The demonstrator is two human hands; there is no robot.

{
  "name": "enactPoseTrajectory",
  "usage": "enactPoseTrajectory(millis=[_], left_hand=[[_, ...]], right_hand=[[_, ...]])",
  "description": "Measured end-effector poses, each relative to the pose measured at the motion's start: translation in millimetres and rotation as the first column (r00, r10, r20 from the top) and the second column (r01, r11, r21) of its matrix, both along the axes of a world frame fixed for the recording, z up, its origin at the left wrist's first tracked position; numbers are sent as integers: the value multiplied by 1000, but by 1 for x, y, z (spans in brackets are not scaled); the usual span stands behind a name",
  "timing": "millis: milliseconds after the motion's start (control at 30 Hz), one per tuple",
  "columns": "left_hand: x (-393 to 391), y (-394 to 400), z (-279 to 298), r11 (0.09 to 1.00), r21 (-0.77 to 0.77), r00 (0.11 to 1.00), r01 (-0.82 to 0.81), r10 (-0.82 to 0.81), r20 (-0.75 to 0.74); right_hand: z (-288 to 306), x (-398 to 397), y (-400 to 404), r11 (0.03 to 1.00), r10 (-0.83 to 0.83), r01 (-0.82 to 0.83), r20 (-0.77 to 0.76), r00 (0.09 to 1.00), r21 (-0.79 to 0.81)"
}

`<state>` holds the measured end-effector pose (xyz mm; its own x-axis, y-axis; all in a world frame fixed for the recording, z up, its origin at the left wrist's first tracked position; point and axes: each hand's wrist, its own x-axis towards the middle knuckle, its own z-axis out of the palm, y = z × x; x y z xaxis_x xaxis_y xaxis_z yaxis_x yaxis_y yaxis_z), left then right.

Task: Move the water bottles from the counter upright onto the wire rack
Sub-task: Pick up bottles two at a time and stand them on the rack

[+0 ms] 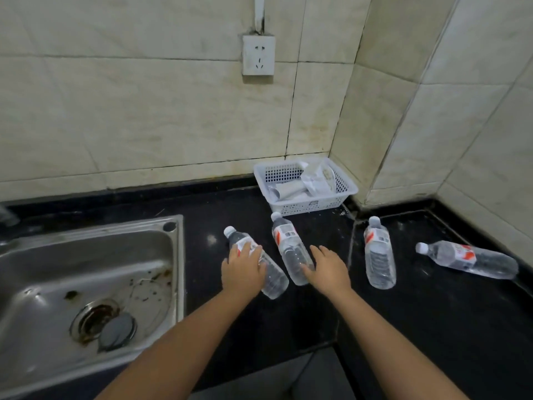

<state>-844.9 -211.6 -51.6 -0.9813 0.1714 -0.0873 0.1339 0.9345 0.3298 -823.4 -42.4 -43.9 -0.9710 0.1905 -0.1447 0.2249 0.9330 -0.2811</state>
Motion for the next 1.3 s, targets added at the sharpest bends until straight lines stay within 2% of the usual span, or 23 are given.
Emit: enactPoseTrajectory(millis=[233,433,600,800,933,1000,1100,1200,1300], left_hand=[[-63,13,-41,991,130,977,23,-50,207],[-72,14,-55,981,190,984,29,-62,166],[-71,8,-63,976,216,985,38,-73,157],[-64,4,-57,963,99,947,252,-266,179],[-55,-9,-52,928,106,905,356,-371,206],[-52,-6,-48,952,93,935,291,-303,183],[-53,12,-42,993,98,988,62,-75,134],[-53,25,-46,997,14,978,-75,70,197],[-55,27,-48,977,-30,931,-212,211,298]], right_hand=[[-39,-65,-11,991,-36,59,185,982,-122],[-51,-87,-13,985,-41,73,198,979,-155],[-52,-71,-4,984,-25,62,214,976,-168],[-42,-36,5,996,-19,42,288,958,-73],[-39,-18,5,1000,-14,13,260,965,6],[-38,-24,4,999,-37,35,196,980,14],[-42,-50,-2,998,-16,26,159,987,-58],[-46,-72,-12,987,-11,47,227,974,-154],[-52,-75,-14,988,-62,91,217,974,-126]])
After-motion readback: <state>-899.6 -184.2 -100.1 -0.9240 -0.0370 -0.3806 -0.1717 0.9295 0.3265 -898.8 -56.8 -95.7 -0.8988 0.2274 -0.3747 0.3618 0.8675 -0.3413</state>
